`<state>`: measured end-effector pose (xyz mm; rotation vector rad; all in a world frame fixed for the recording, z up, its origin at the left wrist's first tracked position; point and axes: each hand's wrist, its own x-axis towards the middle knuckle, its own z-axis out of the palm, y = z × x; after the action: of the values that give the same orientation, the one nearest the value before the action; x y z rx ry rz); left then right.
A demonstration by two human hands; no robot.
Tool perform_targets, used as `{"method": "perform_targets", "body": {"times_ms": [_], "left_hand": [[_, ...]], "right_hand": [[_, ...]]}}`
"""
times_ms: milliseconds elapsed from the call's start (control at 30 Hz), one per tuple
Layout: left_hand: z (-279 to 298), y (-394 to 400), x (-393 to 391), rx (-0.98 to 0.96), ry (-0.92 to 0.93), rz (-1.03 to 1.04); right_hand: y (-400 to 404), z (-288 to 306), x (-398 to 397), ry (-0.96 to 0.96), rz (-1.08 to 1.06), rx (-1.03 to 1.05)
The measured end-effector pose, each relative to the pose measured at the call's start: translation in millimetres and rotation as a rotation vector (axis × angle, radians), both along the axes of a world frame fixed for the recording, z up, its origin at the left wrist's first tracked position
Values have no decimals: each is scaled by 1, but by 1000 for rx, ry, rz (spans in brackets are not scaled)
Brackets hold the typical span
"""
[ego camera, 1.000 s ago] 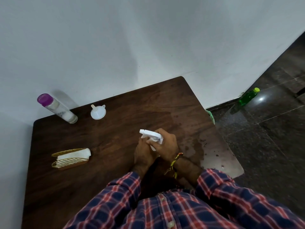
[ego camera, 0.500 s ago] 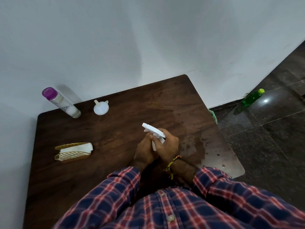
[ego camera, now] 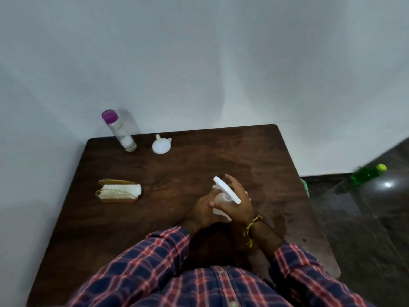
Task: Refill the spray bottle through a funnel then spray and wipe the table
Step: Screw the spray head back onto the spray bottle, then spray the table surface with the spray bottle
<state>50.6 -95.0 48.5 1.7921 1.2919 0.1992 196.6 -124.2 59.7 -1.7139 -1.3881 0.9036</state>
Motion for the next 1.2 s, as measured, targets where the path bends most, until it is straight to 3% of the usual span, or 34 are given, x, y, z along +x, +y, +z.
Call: {"method": "perform_targets", "body": {"times_ms": [67,200,433,600,800,1100,1200], "left_hand": [[-1,-1,-7,14,7,-13],[-10,-6,-35,-51,-57,139],[-19,-23,-111,69,211,458],[-33,-54,-162,-184,517,434],[-36,-63,-168,-346,524,321],[-40,-50,-171,-446,530,305],[-39,-47,-170,-468,534,292]], "right_hand": [[8,-2,-8,-65,103,140],[17,5,-29,98,146,215],[6,14,-45,100,79,285],[-1,22,-63,45,70,130],[3,30,-91,-88,131,-157],[15,22,-116,-197,83,-267],[7,23,-115,-267,179,-343]]}}
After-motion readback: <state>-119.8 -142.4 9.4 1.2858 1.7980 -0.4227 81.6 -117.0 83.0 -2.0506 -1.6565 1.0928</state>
